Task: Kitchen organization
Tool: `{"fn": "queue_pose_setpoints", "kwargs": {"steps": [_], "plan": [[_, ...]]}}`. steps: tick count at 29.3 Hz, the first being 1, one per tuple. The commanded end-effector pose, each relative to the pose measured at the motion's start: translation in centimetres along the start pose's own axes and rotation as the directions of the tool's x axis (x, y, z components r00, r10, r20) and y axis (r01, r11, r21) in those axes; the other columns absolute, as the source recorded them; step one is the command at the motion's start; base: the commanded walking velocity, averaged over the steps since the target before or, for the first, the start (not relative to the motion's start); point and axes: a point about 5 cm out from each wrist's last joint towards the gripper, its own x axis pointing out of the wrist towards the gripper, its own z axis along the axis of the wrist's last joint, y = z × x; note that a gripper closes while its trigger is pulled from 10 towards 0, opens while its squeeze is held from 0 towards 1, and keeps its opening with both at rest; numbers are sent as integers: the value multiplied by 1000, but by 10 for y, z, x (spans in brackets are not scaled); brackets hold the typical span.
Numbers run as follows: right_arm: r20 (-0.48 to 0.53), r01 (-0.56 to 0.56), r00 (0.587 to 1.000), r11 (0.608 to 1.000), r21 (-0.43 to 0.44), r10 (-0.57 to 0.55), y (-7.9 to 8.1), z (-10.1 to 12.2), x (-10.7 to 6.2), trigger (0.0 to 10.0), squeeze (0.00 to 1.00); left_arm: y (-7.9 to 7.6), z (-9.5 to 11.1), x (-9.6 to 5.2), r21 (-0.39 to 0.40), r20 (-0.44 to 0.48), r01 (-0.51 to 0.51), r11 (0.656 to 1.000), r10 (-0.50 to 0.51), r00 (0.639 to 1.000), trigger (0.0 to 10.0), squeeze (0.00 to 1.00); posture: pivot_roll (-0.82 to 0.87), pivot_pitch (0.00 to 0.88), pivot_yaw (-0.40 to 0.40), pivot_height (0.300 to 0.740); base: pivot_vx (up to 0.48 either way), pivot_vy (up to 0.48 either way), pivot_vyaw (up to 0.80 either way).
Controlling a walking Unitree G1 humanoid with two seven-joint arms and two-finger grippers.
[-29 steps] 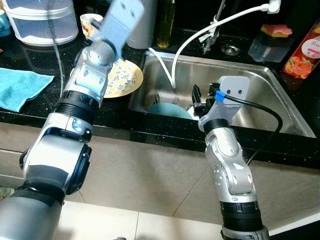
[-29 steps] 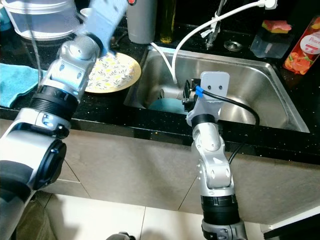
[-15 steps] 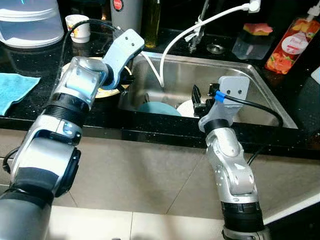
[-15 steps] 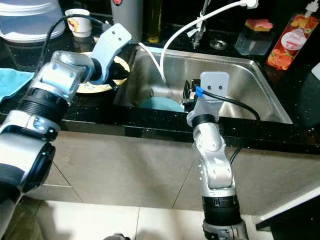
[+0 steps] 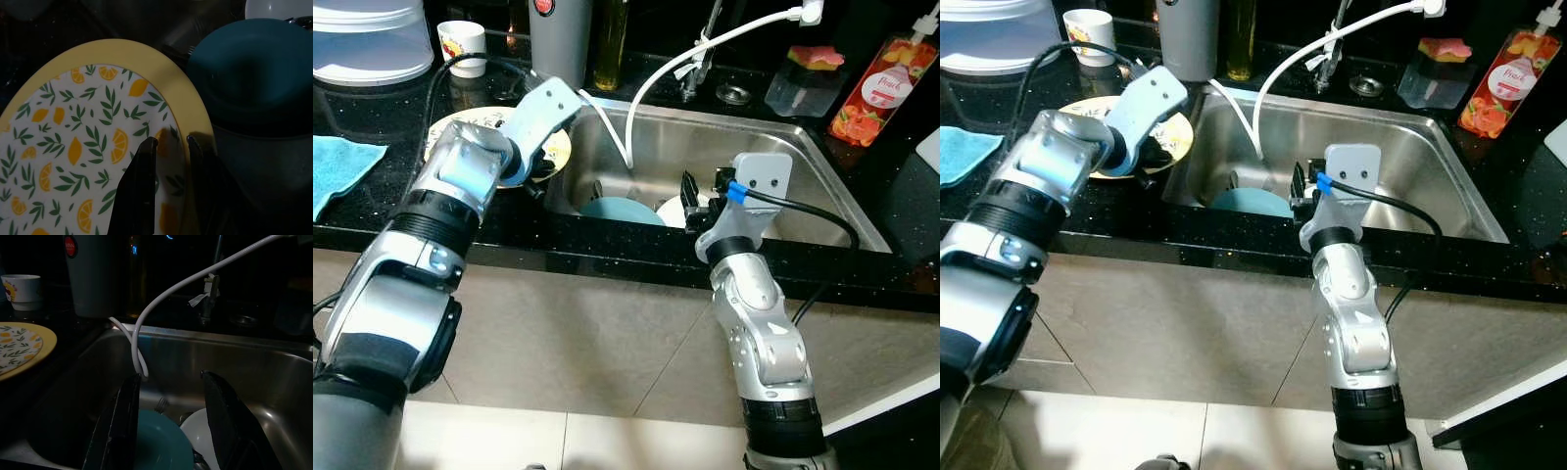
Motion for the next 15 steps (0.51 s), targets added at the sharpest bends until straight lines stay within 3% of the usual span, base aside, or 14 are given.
{"fn": "queue_pose_setpoints", "kwargs": {"steps": [1,9,15], "plan": [[-7,8,1000,1000,8,-7,-2,-1,0,10000,0,-4,-11,3,13,-43,18,1000,-17,999,10000,0,226,72,-86,740,0,0,0],[-9,14,1000,1000,8,-14,-3,-2,-1,10000,0,-7,-14,5,26,-63,41,999,-39,997,10000,0,231,62,-79,740,0,0,0],[-4,14,1000,1000,9,-14,-2,-2,-1,10000,0,-9,-24,5,19,-142,60,998,-57,988,10000,0,233,59,-78,740,0,0,0]]}}
